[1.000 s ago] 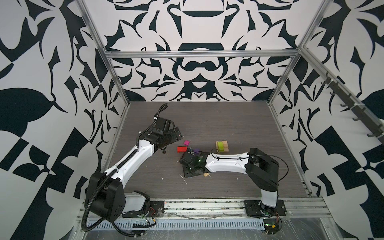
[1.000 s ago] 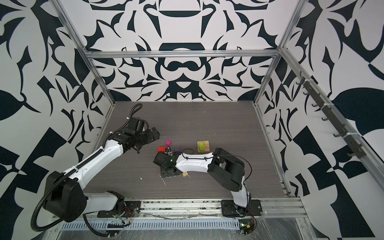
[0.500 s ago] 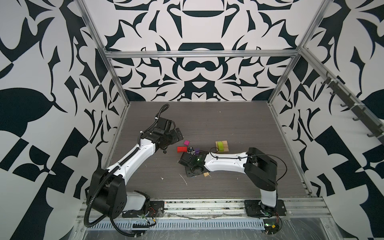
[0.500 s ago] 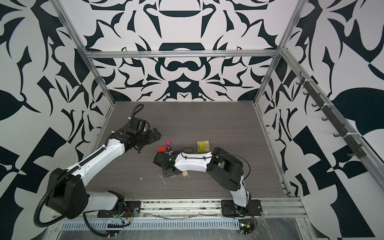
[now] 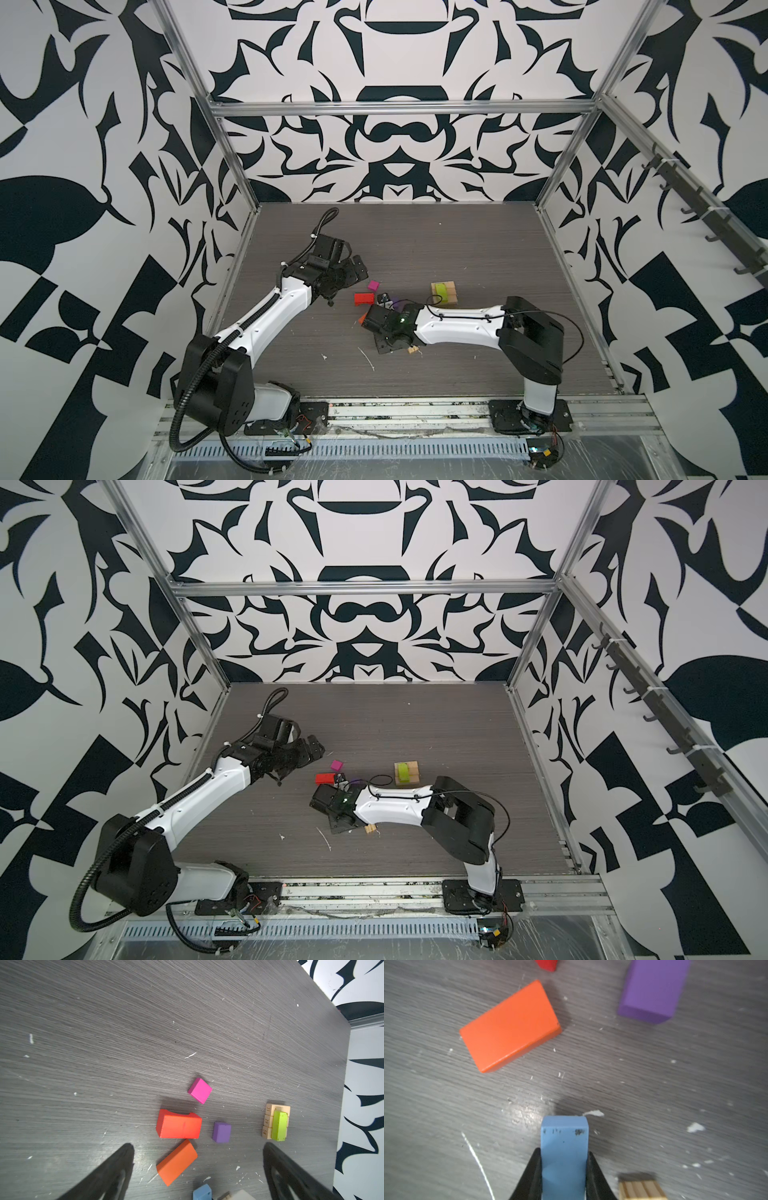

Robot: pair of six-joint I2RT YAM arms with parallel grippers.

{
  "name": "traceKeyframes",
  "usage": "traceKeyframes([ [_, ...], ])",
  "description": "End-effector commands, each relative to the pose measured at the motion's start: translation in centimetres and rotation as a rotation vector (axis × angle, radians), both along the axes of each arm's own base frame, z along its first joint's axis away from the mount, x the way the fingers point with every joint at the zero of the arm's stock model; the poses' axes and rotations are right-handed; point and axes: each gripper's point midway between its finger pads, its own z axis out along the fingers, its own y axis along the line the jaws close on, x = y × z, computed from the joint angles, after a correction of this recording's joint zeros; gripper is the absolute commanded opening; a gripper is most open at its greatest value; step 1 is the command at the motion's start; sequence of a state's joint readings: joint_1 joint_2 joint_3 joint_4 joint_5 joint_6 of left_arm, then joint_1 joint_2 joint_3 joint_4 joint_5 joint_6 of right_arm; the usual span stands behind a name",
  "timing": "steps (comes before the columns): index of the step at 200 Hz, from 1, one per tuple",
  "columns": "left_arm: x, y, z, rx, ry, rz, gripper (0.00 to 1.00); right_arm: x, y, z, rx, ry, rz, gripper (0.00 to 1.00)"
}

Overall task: Build the wood block tower
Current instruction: 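Lift the light blue block with the right gripper and carry it over the bars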

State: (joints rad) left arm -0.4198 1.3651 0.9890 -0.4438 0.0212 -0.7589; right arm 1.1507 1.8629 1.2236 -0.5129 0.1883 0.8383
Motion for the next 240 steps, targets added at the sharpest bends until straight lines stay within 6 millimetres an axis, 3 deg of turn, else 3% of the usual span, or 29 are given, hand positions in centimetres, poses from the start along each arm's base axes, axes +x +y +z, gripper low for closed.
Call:
traceKeyframes([
  [1, 0.0, -0.6, -0.4, -0.025, 0.014, -0.019, 1.0, 1.5, -0.4, 3.5, 0.058, -0.096, -0.012, 0.27],
  [35, 0.1, -1.5, -0.6, -0.06, 0.024, -0.049, 1.0, 2.8, -2.2, 5.8, 0.097, -0.151, -0.016, 0.26],
  [72, 0.3, -2.8, -1.1, -0.102, 0.041, -0.098, 1.0, 4.5, -5.7, 7.2, 0.209, -0.128, -0.077, 0.26],
  [103, 0.3, -4.4, -1.0, -0.138, 0.035, -0.145, 0.99, 6.4, -8.9, 8.2, 0.232, -0.142, -0.097, 0.26],
  [142, 0.0, -7.3, -1.1, -0.17, 0.041, -0.223, 0.99, 8.1, -11.4, 9.6, 0.262, -0.15, -0.059, 0.26],
  [240, -0.5, -14.5, -1.9, -0.261, 0.051, -0.38, 0.99, 10.9, -16.6, 8.8, 0.338, -0.11, -0.089, 0.26],
])
